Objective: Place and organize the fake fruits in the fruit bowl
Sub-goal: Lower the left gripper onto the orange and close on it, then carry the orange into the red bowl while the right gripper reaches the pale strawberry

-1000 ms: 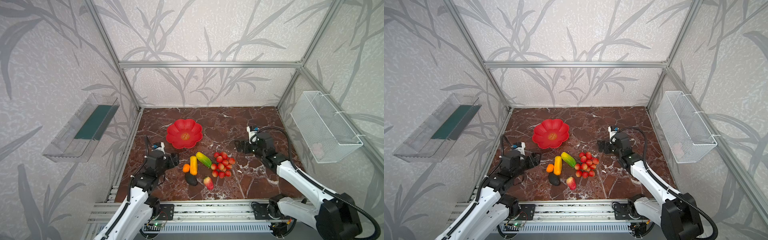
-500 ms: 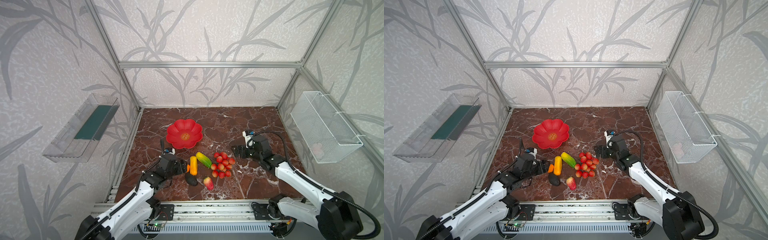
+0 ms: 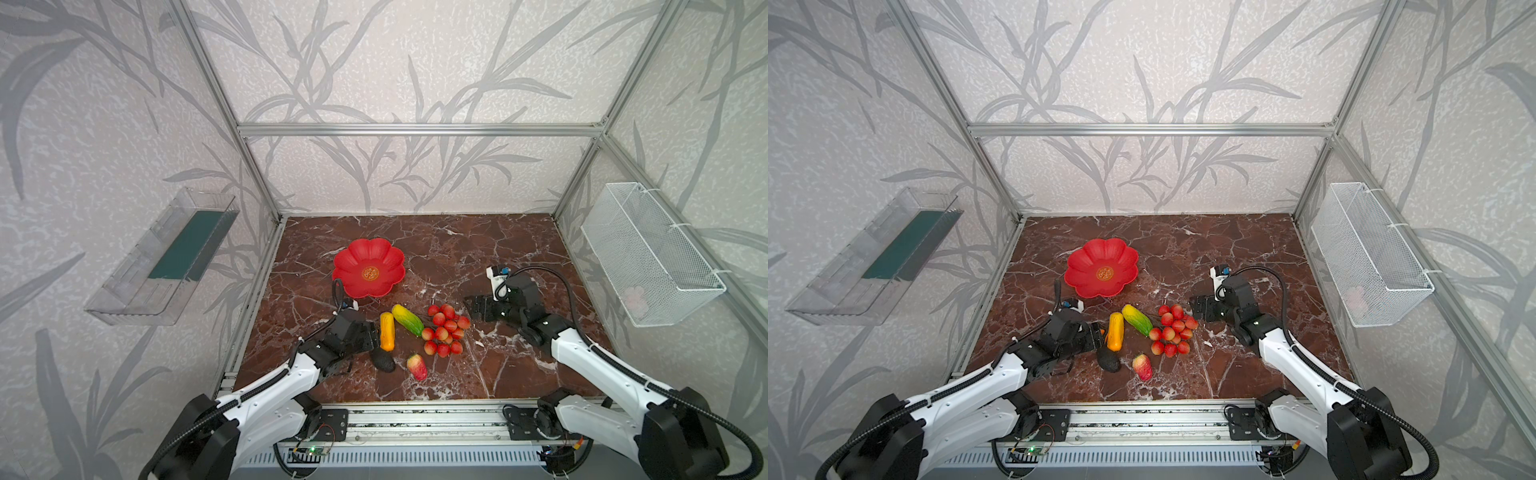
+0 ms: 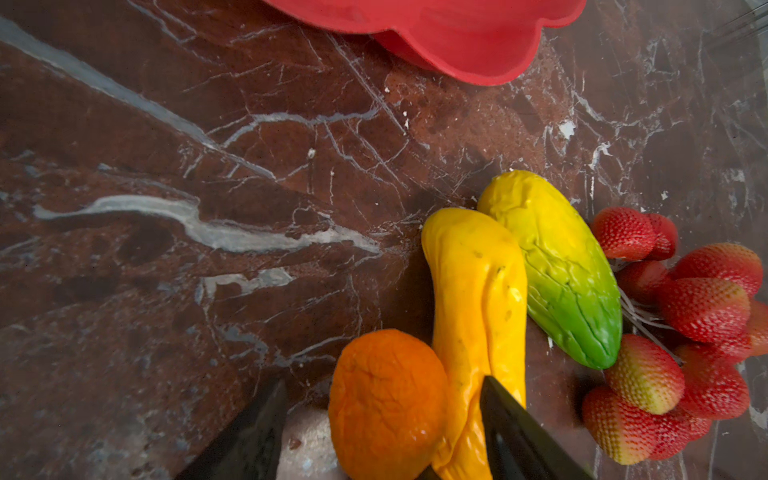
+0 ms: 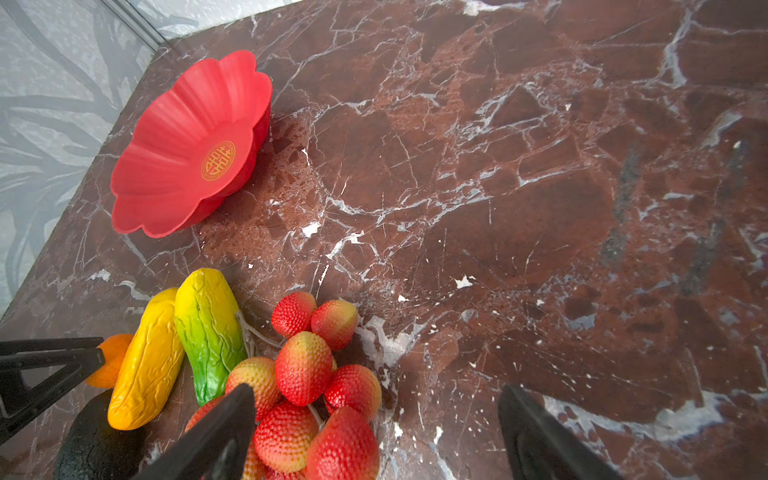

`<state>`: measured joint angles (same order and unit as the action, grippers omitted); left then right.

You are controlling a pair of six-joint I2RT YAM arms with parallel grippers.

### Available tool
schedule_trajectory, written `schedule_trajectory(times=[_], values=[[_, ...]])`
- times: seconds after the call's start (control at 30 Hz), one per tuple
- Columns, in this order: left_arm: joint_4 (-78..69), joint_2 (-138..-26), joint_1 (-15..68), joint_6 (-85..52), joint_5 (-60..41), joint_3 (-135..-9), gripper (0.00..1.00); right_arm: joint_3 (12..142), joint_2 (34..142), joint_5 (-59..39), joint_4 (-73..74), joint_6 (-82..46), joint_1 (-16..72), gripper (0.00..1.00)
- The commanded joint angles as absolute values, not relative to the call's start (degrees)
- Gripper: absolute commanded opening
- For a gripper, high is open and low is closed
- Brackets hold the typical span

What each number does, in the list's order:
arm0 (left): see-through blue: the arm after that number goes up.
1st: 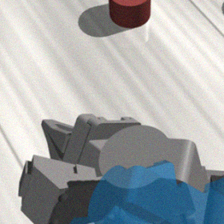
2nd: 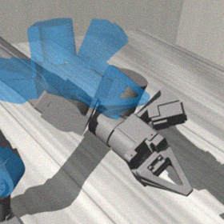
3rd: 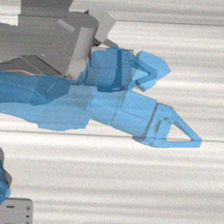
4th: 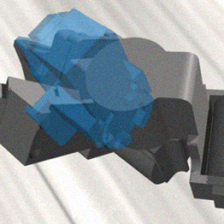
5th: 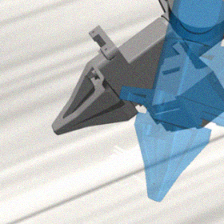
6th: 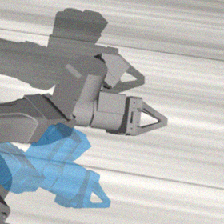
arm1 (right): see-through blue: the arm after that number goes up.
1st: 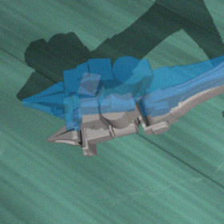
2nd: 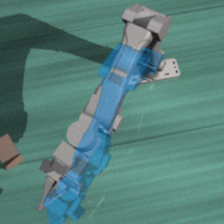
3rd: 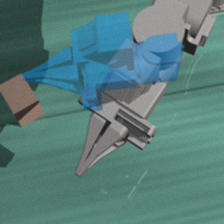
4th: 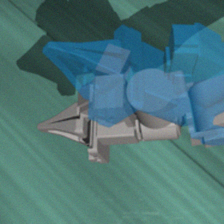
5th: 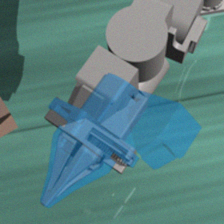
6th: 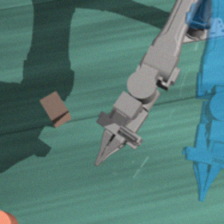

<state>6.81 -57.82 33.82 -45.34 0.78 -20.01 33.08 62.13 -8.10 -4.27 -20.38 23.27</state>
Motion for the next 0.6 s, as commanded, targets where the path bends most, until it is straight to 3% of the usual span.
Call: schedule_trajectory(times=[0.0,0.23,0.4,0.57], values=[[4.9,-59.4,34.2,-47.2,3.4,-19.3,0.71,32.4,61.3,-8.5,-3.6,-20.7,23.5,0.92],[2.4,-61.9,34.2,-48.2,3.8,-18.9,0.62,32.3,61.6,-8.6,-3.4,-20.5,23.5,0.92],[2.2,-62.4,34.2,-48.2,3.9,-18.9,0.45,32.3,61.8,-8.2,-3.1,-20.3,23.5,0.92],[7.2,-57.6,34.1,-47.5,4.7,-20.7,0.38,33.1,62.2,-8.9,-3.7,-19.9,23.5,0.92]])
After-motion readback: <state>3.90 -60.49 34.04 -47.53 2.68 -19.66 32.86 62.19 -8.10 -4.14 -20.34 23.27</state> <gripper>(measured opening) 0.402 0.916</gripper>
